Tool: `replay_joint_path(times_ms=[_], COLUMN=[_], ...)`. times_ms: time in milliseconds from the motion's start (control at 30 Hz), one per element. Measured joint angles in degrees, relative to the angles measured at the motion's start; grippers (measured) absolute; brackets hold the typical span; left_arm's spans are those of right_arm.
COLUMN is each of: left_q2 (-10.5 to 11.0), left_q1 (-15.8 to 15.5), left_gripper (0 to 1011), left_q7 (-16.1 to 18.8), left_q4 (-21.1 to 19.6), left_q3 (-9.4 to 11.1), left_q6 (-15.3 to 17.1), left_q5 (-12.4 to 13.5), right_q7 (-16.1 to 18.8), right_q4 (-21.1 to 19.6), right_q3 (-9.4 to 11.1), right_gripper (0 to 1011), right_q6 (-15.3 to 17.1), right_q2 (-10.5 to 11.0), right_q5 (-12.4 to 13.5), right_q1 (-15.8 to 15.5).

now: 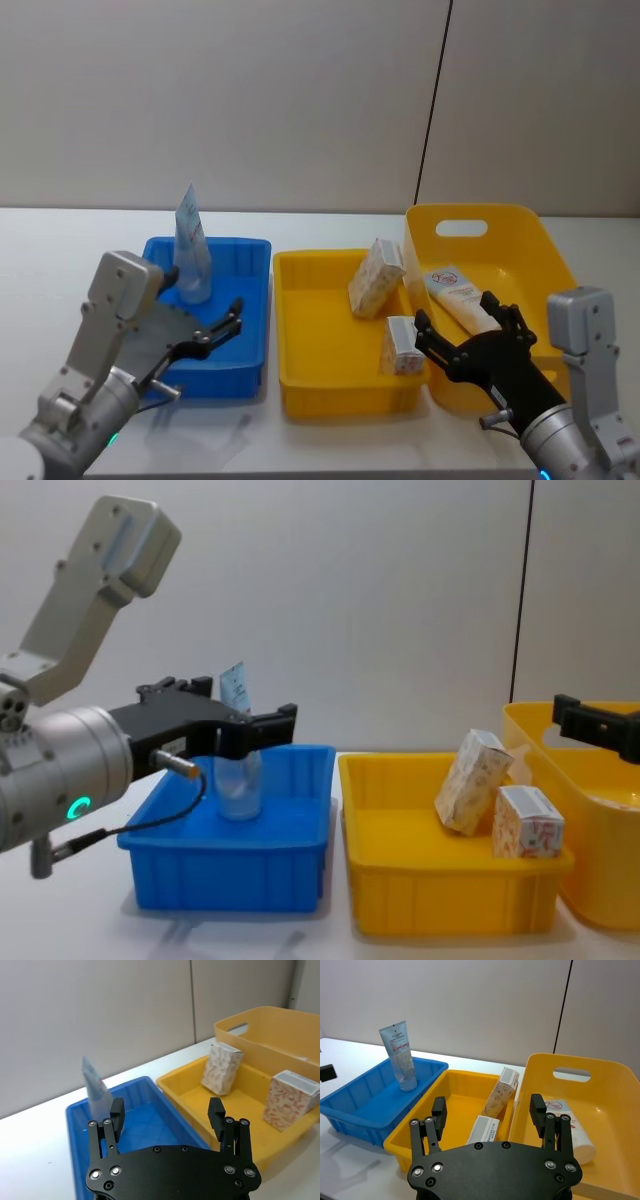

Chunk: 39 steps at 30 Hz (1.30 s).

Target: Bimanual collaborative sorting of washing and personal care products

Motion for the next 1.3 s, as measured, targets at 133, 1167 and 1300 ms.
replay_joint_path(times_ms=[133, 1167, 1300], left_q2=[0.7, 1.65, 1.65], left_q1=[1.17, 2.74, 2.74], left_gripper=[1001, 1001, 1001], left_q7=[2.02, 4.8, 4.8], left_q4=[-1.27, -3.03, -3.02], left_q3=[0.01, -0.01, -0.01], left_q6=[-0.51, -1.19, -1.19], left_q5=[1.1, 2.6, 2.6], right_q7=[0.0, 1.6, 1.91], right_q4=[0.0, -3.26, -3.8], right_q3=[0.01, 1.44, 1.47], right_gripper=[1003, 1003, 1003], right_q6=[-0.02, 7.31, 9.85], right_q2=[0.0, 2.23, 3.22], right_q5=[0.0, 1.49, 1.31], right_q1=[-0.01, -2.97, -3.95])
